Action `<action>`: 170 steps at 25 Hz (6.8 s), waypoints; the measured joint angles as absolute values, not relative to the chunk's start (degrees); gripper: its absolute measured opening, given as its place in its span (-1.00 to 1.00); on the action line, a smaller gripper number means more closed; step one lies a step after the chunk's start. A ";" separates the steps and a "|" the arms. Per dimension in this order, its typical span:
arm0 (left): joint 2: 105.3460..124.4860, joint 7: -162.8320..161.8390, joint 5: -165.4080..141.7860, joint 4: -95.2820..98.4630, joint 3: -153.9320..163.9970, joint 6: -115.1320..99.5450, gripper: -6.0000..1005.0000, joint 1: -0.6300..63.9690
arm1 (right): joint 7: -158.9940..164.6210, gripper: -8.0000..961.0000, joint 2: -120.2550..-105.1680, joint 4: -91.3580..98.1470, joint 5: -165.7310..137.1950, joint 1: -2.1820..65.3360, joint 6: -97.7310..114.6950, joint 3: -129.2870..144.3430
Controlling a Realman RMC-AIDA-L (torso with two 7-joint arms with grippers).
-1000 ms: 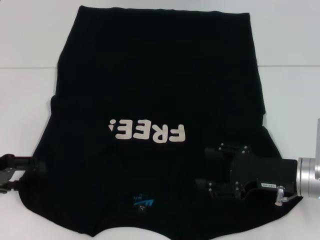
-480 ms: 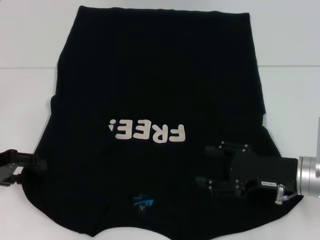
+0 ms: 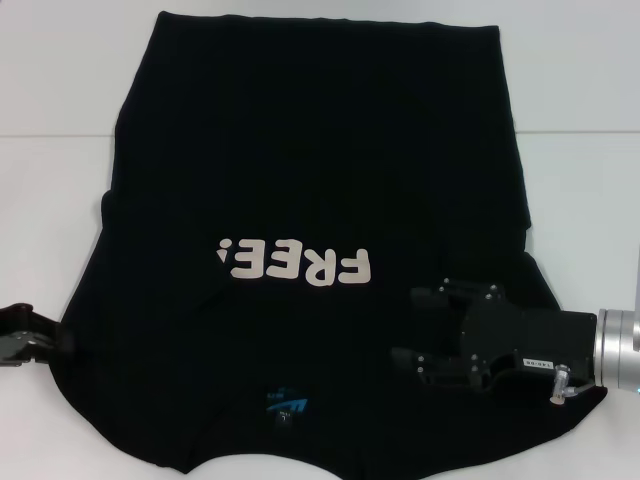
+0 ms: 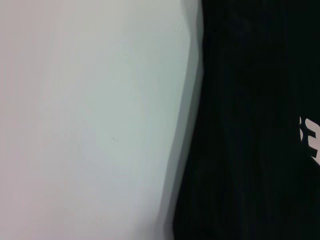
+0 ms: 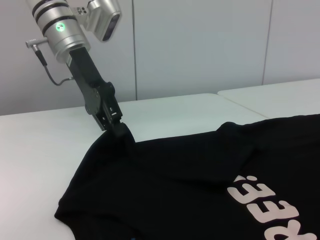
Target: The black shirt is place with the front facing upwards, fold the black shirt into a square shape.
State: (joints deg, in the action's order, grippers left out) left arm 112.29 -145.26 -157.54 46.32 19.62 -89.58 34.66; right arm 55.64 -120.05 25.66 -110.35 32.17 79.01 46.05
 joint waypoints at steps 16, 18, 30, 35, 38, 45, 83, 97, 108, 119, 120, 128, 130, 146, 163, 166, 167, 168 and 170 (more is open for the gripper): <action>112.50 -143.78 -156.74 46.41 20.36 -89.21 -0.94 34.54 | 69.82 0.72 -119.39 30.54 -110.59 31.39 79.21 45.80; 112.45 -143.53 -155.96 46.40 19.66 -89.72 -0.94 34.52 | 82.28 0.72 -119.07 37.41 -112.55 30.39 80.43 46.16; 112.24 -139.65 -153.79 46.86 18.37 -91.87 -0.94 34.09 | 139.99 0.72 -110.52 52.28 -138.14 34.62 98.34 41.15; 112.28 -138.99 -153.40 47.02 18.29 -92.10 -0.94 33.96 | 140.54 0.71 -110.39 51.35 -144.09 33.85 98.67 38.00; 112.23 -138.98 -153.28 47.08 18.28 -92.26 -0.94 33.92 | 140.31 0.70 -110.65 50.06 -145.34 33.29 96.95 38.25; 112.09 -139.09 -153.28 47.11 18.28 -92.34 -0.94 34.20 | 139.65 0.69 -111.92 49.78 -149.30 33.63 94.16 38.54; 112.14 -138.87 -153.10 47.11 18.28 -92.29 -0.94 34.25 | 137.58 0.64 -114.23 43.06 -149.30 38.58 90.87 43.61; 112.07 -139.05 -152.53 47.11 18.28 -92.27 -0.94 34.39 | 137.27 0.61 -113.87 43.01 -149.50 38.45 90.19 43.46; 112.06 -139.24 -152.44 47.11 18.28 -91.94 -0.94 34.62 | 136.49 0.60 -114.99 40.77 -149.53 41.34 90.20 44.12; 111.99 -139.30 -151.70 47.11 18.28 -91.84 -0.94 34.63 | 135.83 0.58 -115.14 40.19 -149.31 42.09 89.89 44.40; 111.98 -139.30 -151.70 47.11 18.28 -91.84 -0.94 34.63 | 135.44 0.58 -115.17 40.20 -149.31 42.10 89.84 44.39; 111.97 -139.39 -151.69 47.11 18.28 -91.98 -0.94 34.63 | 134.53 0.24 -115.22 40.17 -149.47 42.18 89.21 45.01; 111.97 -139.39 -151.65 47.11 18.28 -92.09 -0.94 34.63 | 134.54 -0.01 -115.22 40.17 -149.49 42.19 89.11 45.06; 111.97 -138.89 -150.89 47.11 18.28 -92.50 -0.94 34.60 | 134.55 -0.98 -115.22 40.55 -149.29 42.19 89.00 45.23; 111.97 -138.55 -150.10 46.93 17.58 -94.94 -0.94 34.28 | 132.85 -0.88 -114.07 40.72 -148.17 41.77 90.77 44.47; 111.97 -138.54 -150.10 46.97 17.58 -96.41 -0.94 34.26 | 132.39 -0.86 -113.77 40.80 -148.17 41.54 91.59 44.22; 111.97 -138.53 -150.11 46.98 17.58 -96.70 -0.94 34.25 | 132.32 -0.85 -113.65 40.76 -148.17 41.51 91.65 44.05; 111.94 -138.53 -150.14 46.95 17.58 -96.85 -0.94 34.23 | 132.25 -0.85 -113.50 40.66 -148.17 41.49 91.65 43.85; 111.92 -138.52 -150.29 46.77 17.58 -96.97 -0.94 34.17 | 132.14 -0.83 -113.33 40.40 -148.17 41.48 91.65 43.59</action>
